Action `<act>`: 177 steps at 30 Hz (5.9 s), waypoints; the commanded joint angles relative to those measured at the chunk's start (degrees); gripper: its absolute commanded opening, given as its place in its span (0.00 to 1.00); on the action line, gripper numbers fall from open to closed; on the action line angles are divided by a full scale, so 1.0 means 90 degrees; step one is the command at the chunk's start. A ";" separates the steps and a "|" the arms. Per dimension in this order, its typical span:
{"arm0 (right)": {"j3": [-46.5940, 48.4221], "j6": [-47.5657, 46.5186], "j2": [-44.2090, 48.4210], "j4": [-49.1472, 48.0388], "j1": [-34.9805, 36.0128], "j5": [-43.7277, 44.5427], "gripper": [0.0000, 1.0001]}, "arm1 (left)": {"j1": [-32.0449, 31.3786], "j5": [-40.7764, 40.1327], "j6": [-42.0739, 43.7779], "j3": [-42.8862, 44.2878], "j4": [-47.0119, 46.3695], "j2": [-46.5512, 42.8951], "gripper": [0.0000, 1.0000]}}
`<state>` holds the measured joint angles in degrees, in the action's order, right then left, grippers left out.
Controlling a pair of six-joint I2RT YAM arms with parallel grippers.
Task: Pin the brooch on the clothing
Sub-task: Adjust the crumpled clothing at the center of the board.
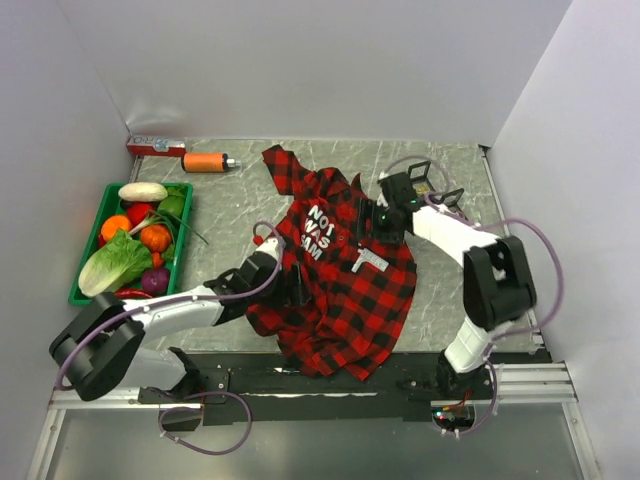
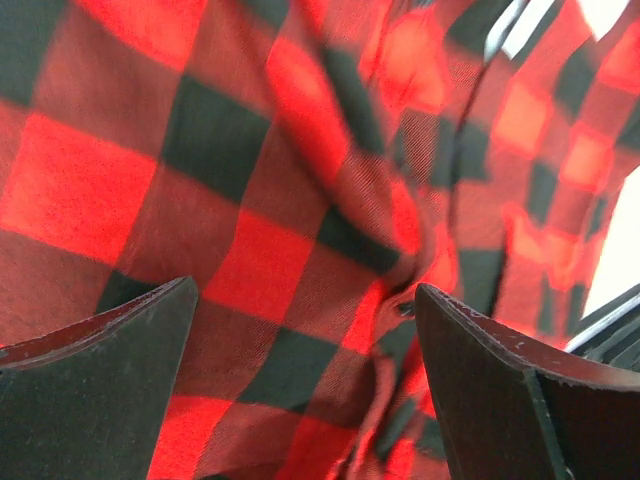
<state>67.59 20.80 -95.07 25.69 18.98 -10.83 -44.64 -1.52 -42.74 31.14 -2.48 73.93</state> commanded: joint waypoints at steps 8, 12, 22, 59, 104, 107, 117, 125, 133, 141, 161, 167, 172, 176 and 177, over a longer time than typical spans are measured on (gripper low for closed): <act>0.0829 0.0169 -0.1847 0.0162 0.0029 0.0520 0.85 | -0.0341 0.1048 -0.1256 -0.1671 -0.1950 0.0134 0.96; 0.1511 0.0219 -0.2444 0.0445 0.0030 0.0578 0.84 | -0.1171 0.0551 -0.1588 -0.1643 -0.1766 0.0349 0.96; 0.4021 0.0208 -0.4044 0.1529 0.0283 0.0549 0.84 | -0.2548 -0.0104 -0.2496 -0.1429 -0.1259 0.0214 0.96; -0.1433 0.0188 0.2495 0.0105 0.0283 0.1194 0.85 | 0.1152 0.2004 0.1692 0.5240 0.2424 0.2682 0.98; -0.3565 0.1566 0.1862 -0.0130 0.0664 0.1711 0.42 | 0.0702 0.0716 0.2698 0.6199 0.2981 0.5018 0.25; -0.3516 0.1566 0.1930 -0.0072 0.0674 0.1701 0.09 | 0.0887 0.0657 0.2718 0.6179 0.2981 0.4901 0.14; -0.2151 0.0630 0.2252 0.1080 0.0032 0.2921 0.00 | 0.1679 0.0667 0.2933 0.6228 0.3254 0.4579 0.06; -0.1056 -0.0035 0.2662 0.1773 -0.0644 0.3819 0.00 | 0.2283 0.0784 0.3011 0.6052 0.3264 0.4100 0.07; -0.0489 -0.0309 0.3219 0.1999 -0.0996 0.4330 0.00 | 0.2607 0.0931 0.2962 0.6072 0.3303 0.4041 0.06; -0.1424 -0.0202 0.3463 0.1775 -0.1045 0.3119 0.00 | 0.2607 0.1183 0.2864 0.6023 0.3206 0.4061 0.09; -0.3037 0.1331 0.4284 0.0877 0.1619 0.3030 0.68 | 0.2412 0.1643 0.2679 0.5896 0.2893 0.3944 0.17; -0.2766 0.1342 0.3026 0.0222 0.2363 0.2707 0.53 | 0.1925 0.1333 0.2737 0.5838 0.2990 0.3564 0.62; -0.2364 0.1361 0.1846 -0.0042 0.2578 0.3009 0.49 | 0.1465 0.0589 0.2436 0.5293 0.2835 0.2578 0.96; -0.2120 0.1410 0.1277 -0.0129 0.2578 0.3176 0.47 | 0.1415 0.0316 0.1869 0.4209 0.2367 0.1253 0.96; -0.2120 0.1391 0.1208 -0.0217 0.2588 0.3070 0.47 | 0.1406 0.0190 0.1742 0.3607 0.2240 0.1007 0.96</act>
<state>45.47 32.18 -82.06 27.38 42.00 14.57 -32.64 5.65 -21.71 73.30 22.61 93.56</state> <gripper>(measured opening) 0.469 0.970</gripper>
